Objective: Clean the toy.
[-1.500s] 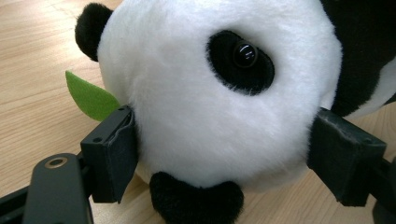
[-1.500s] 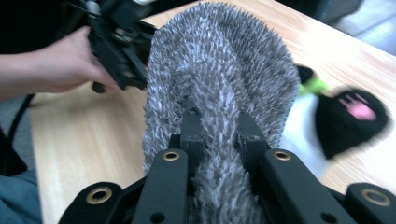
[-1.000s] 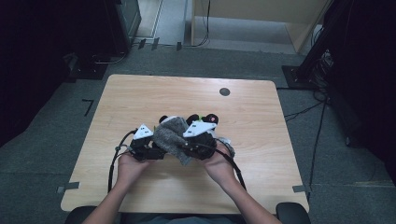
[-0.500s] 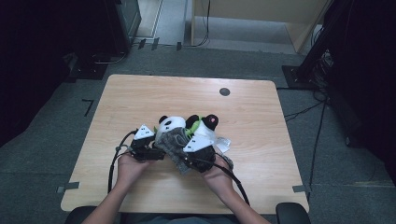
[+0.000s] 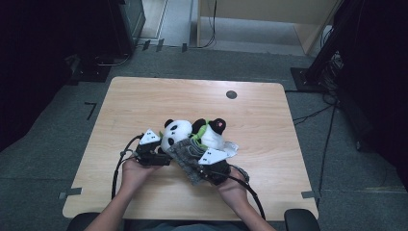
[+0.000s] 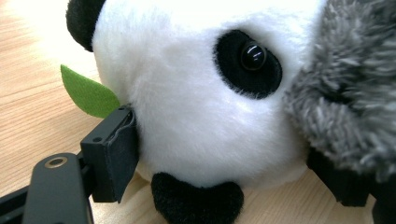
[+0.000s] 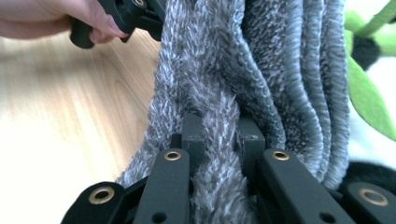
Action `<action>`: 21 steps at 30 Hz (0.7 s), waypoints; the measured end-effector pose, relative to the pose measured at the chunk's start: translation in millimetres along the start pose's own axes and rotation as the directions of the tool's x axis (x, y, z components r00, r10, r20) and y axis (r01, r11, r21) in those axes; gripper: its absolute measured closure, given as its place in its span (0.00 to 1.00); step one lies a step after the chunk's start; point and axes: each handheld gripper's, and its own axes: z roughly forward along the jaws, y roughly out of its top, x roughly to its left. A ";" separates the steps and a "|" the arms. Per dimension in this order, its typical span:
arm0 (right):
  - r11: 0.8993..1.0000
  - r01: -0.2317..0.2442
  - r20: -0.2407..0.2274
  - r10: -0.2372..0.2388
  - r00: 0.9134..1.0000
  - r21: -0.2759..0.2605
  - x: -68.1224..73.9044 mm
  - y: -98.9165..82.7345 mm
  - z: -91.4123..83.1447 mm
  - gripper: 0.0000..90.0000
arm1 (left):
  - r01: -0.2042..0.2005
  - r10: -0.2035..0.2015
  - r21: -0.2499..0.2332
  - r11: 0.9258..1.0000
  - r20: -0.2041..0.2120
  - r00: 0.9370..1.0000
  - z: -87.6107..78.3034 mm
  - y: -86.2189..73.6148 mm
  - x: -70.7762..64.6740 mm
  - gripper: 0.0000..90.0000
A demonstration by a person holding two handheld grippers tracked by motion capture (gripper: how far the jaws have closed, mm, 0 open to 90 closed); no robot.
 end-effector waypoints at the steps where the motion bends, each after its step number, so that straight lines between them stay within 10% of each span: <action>1: 1.000 0.000 0.000 0.000 1.000 0.000 0.0 0.0 0.0 0.88 | 0.000 0.000 0.000 1.000 0.000 1.000 0.0 0.0 0.0 0.20; 6: 0.992 -0.113 -0.073 0.109 0.991 -0.060 -9.0 2.8 -10.9 0.89 | 0.013 -0.013 -0.008 1.000 0.004 1.000 -0.9 0.5 1.4 0.21; 14: 0.976 -0.158 -0.089 0.145 0.985 -0.153 -12.8 13.1 -19.7 0.89 | 0.009 -0.009 -0.010 1.000 0.007 1.000 -1.4 0.2 2.0 0.23; 21: 0.979 -0.178 -0.109 0.167 0.980 -0.098 -22.4 12.1 -25.9 0.89 | 0.011 -0.011 -0.010 1.000 0.014 1.000 -1.9 0.1 3.2 0.25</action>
